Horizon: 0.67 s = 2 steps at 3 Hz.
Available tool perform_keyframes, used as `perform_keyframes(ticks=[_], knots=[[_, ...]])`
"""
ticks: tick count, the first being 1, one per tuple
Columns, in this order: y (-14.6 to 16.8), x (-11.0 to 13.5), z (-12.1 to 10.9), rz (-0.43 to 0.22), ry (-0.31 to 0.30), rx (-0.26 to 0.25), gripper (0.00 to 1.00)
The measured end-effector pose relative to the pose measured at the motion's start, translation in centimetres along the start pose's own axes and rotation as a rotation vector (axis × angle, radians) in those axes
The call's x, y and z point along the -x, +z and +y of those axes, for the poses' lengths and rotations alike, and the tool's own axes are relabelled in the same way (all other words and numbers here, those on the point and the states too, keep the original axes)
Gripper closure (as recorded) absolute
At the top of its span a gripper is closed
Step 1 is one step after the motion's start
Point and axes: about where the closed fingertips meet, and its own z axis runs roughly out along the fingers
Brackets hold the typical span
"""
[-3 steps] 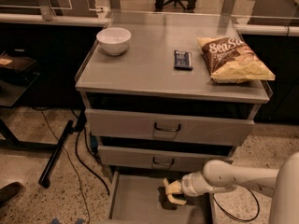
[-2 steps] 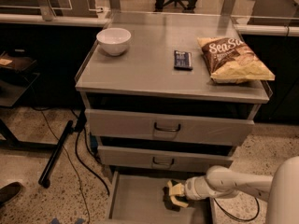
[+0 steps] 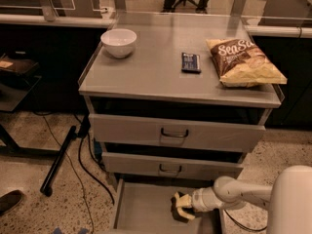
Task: Place sponge into bottom drawer
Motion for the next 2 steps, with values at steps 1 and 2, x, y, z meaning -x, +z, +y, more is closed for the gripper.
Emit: perform_keyframes(ticks=[1,2], knots=[[2.5,-1.4,0.1,0.032,0.009,0.003,1.00],[7.1,-2.7,1.2,0.083,-0.016,0.008,1.00]])
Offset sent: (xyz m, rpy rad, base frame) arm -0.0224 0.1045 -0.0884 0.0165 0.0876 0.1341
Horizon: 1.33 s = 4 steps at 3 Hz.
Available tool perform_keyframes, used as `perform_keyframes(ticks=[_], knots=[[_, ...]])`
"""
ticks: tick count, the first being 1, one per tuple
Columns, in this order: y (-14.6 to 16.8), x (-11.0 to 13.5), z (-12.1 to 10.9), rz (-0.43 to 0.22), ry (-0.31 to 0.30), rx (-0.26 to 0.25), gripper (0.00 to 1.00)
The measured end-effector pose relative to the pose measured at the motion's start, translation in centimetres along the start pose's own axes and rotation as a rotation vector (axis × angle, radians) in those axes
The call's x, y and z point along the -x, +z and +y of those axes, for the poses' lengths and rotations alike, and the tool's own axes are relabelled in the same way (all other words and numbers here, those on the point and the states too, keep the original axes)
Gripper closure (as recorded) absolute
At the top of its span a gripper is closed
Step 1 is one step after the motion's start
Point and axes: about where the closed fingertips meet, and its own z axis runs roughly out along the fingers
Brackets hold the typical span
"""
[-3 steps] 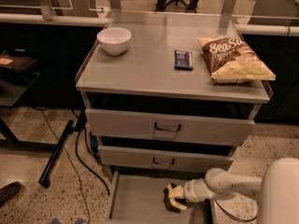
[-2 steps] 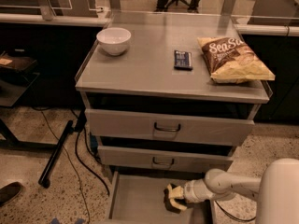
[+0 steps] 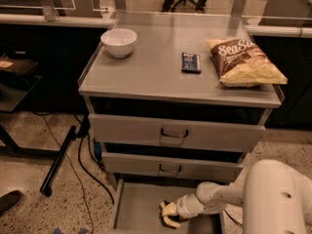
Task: Place sponge into bottom drawer
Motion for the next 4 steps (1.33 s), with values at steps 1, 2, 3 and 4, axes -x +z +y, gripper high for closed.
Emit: perform_keyframes(ticks=[1,2,3,4], knots=[[4.5,0.1,0.7,0.034,-0.019,-0.016,1.00],[6.5,0.2,0.9,0.044,-0.024,-0.021,1.00],[7.9,0.2,0.3,0.042,-0.008,-0.031,1.00],[8.0,0.2,0.3,0.042,-0.007,-0.031,0.84]])
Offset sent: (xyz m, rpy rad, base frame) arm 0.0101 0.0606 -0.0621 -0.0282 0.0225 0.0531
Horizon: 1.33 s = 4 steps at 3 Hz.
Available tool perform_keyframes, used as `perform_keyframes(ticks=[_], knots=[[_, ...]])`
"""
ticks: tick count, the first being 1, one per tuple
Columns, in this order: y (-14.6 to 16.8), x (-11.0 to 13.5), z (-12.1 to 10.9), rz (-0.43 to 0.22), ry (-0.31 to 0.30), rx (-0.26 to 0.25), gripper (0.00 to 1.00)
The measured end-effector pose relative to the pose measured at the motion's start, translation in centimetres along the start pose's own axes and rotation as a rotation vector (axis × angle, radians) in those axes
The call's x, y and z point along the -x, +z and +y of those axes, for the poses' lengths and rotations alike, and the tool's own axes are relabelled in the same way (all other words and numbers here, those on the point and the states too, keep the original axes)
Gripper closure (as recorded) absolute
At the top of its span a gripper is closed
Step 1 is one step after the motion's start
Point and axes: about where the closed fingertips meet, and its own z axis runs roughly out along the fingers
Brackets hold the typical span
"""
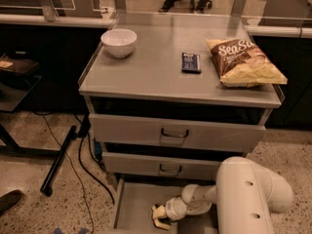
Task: Place sponge into bottom drawer
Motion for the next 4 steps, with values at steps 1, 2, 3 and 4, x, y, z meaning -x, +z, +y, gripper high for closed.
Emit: perform_keyframes(ticks=[1,2,3,4], knots=[[0.00,0.00,0.00,0.000,0.000,0.000,0.60],[0.00,0.00,0.00,0.000,0.000,0.000,0.37],[0.01,-0.01,0.00,0.000,0.000,0.000,0.14],[0.01,-0.01,0.00,0.000,0.000,0.000,0.00]])
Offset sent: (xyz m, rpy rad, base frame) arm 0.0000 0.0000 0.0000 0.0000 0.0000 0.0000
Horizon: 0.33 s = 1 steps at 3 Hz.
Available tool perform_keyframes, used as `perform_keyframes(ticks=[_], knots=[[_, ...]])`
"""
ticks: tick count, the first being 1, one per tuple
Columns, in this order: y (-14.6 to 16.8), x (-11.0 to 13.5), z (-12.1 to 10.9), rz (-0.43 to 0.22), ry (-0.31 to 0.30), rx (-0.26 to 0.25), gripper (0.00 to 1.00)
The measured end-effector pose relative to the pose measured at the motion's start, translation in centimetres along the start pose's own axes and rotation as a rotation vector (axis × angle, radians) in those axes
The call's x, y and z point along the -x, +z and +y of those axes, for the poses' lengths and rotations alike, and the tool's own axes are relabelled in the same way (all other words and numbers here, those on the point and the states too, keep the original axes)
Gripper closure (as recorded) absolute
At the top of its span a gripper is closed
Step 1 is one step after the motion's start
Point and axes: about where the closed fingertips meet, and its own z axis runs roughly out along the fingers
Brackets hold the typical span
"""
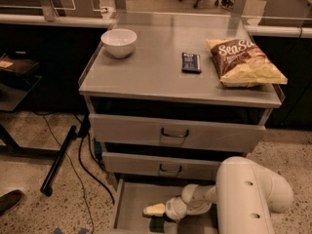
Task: Place sponge into bottom drawer
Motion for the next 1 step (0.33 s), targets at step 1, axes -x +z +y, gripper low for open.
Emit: perform_keyframes(ticks=[1], knots=[[0.00,0.00,0.00,0.000,0.000,0.000,0.00]])
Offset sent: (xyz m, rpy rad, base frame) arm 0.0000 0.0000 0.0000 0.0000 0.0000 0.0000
